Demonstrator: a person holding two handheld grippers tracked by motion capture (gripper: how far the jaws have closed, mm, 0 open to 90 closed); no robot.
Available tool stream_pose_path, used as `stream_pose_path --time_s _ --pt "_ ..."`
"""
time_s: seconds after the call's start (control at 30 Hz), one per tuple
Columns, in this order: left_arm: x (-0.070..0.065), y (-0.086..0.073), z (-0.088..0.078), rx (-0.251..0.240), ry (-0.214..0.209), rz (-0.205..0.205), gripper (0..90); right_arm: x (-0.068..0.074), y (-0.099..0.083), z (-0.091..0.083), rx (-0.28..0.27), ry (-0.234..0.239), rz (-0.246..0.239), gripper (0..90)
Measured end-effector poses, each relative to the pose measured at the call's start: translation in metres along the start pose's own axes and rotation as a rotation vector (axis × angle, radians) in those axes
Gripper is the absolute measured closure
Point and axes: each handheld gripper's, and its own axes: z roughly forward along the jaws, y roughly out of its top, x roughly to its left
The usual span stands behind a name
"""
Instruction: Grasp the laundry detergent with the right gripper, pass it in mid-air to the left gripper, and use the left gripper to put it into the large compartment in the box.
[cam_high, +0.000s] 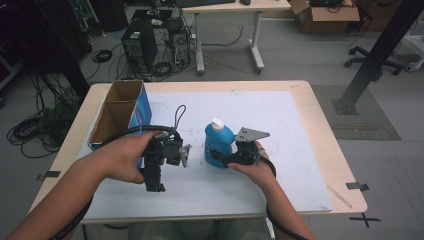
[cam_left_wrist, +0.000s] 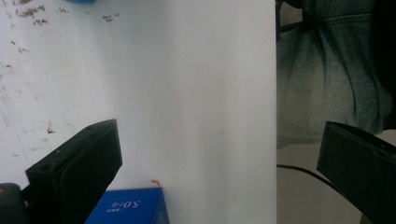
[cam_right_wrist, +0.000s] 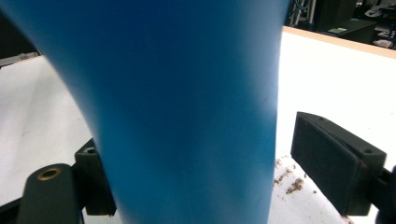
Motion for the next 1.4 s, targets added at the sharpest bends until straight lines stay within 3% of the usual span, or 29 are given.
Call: stream_pose_path --time_s 0.73,0.97,1.4 --pt "-0.0016 0.0027 0.0011 0.001 0.001 0.000 0.2 0.0030 -0.0010 -0.0015 -0.010 0.022 -0.018 29.5" --pt "-0.0014 0.0018 0.0017 0.000 0.002 0.002 0.2 0.0057 -0.0006 -0.0018 -0.010 0.040 -0.046 39.9" --pt "-0.0020 0.0017 0.0014 0.000 0.005 0.000 0.2 0.0082 -0.0013 -0.0024 -0.018 0.032 -0.076 44.1"
